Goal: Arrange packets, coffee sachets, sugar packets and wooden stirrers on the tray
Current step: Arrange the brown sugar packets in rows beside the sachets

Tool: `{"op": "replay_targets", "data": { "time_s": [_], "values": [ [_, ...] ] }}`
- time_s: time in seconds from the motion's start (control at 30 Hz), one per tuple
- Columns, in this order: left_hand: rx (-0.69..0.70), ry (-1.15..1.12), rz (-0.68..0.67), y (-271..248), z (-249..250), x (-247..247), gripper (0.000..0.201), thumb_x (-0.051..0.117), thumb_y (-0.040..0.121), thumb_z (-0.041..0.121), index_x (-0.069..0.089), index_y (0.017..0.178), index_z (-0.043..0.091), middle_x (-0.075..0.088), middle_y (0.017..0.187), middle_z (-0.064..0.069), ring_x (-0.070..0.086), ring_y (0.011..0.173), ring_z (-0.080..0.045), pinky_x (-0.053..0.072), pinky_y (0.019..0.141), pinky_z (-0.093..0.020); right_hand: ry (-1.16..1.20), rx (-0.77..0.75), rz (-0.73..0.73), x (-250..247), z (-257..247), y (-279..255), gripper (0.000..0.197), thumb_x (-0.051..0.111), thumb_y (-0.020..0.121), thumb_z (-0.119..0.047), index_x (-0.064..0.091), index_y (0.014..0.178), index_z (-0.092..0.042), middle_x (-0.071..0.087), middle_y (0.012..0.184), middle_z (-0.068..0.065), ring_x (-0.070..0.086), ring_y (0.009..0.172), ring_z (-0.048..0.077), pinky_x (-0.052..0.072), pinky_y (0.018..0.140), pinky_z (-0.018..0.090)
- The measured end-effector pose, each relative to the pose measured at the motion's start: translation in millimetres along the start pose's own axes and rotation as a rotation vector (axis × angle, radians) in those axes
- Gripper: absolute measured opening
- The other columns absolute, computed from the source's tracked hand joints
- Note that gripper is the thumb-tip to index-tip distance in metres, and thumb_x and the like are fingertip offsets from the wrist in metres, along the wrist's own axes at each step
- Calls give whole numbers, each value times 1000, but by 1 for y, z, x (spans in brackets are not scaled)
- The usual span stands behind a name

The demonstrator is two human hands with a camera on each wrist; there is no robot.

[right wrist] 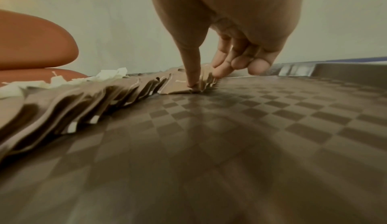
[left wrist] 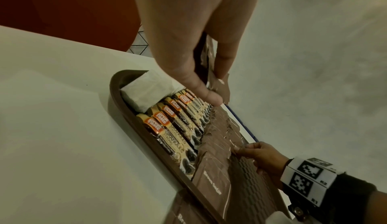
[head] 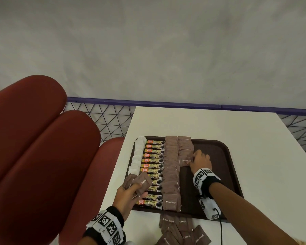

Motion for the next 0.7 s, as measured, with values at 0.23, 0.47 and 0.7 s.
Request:
{"op": "replay_targets", "data": {
  "time_s": [0.23, 0.47, 0.7],
  "values": [
    [20, 11, -9, -6, 2, 6, 24, 60, 85, -4, 58, 106, 6, 64, 114, -17, 64, 103, -31, 60, 72, -32, 141, -48, 186, -22, -2, -17, 43, 56, 88, -35, 45, 121, -9, 49, 123, 12, 40, 116, 28, 37, 93, 37],
    [18, 15, -45, -11, -2, 20, 31, 61, 84, -3, 57, 114, 5, 65, 114, -17, 64, 104, -31, 57, 80, -37, 232, -428, -40, -11, -43, -62, 41, 50, 89, -48, 48, 114, -16, 47, 114, 1, 36, 112, 16, 38, 99, 33],
    [10, 62, -112, -18, -2, 40, 27, 60, 87, 6, 60, 114, 7, 68, 112, -16, 65, 105, -29, 56, 82, -37, 617, -526, -474, -1, -82, -111, 51, 67, 74, -49, 45, 105, -15, 46, 95, -9, 44, 89, -1, 38, 76, 7]
  ]
}}
Point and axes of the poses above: each hand's wrist, its own y-axis towards the middle knuckle, its own x-axis out of the palm, z = x × y, the point moved 7 cm from there along y, towards the middle knuckle
